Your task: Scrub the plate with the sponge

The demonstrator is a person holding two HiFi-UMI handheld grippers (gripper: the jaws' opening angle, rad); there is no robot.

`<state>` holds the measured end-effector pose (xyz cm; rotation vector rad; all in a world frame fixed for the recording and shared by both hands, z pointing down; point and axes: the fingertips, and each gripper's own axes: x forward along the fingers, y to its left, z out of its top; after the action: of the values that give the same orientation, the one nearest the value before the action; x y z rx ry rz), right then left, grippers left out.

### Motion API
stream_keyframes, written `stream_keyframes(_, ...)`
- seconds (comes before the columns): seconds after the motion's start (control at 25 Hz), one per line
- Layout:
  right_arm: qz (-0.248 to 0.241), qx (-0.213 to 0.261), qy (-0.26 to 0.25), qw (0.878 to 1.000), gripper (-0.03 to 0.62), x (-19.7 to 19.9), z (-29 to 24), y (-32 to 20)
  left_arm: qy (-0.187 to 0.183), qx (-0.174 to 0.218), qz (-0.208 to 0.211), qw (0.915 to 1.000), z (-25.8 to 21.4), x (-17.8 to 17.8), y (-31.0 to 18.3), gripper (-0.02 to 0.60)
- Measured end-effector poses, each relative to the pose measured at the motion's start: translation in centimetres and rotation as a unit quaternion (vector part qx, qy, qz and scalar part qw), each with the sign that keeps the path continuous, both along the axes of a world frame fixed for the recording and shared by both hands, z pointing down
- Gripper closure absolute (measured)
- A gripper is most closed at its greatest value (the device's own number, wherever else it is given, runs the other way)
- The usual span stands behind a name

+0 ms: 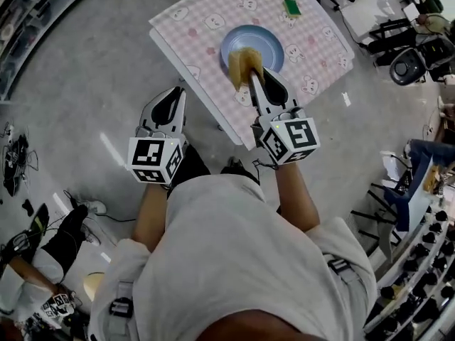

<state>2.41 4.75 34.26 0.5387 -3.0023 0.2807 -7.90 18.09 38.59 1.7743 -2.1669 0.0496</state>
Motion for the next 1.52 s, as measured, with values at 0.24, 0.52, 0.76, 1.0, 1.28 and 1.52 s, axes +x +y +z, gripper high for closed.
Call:
stream_keyframes(0.24,0.083,0.011,0.022,0.996,0.536,-3.5,-1.7,-1.4,0.030,-0.001,0.082,0.9962,0.9,-7.0,-2.7,0.537)
stream_keyframes(0.52,0.182,0.014,0.057,0.982,0.536,-0.9,-0.7,-6.1,0.061,-0.021,0.162,0.9846,3.7,-7.7,-8.7,0.537)
stream_keyframes(0.76,0.223,0.001,0.061,0.973,0.536,0.6,1.5,-11.6,0.060,-0.051,0.206,0.9754,5.4,-7.3,-15.5,0.537)
stream_keyframes(1.0,0.229,-0.038,0.056,0.971,0.536,0.9,4.9,-15.7,0.086,-0.128,0.230,0.9610,10.5,-6.8,-21.3,0.537)
stream_keyframes(1.28,0.242,-0.072,0.111,0.961,0.534,1.2,11.7,-18.2,0.104,-0.219,0.240,0.9399,17.3,-6.6,-24.4,0.537)
stream_keyframes(1.52,0.266,-0.106,0.161,0.945,0.534,2.3,16.9,-18.8,0.137,-0.259,0.257,0.9209,21.5,-6.5,-27.6,0.527)
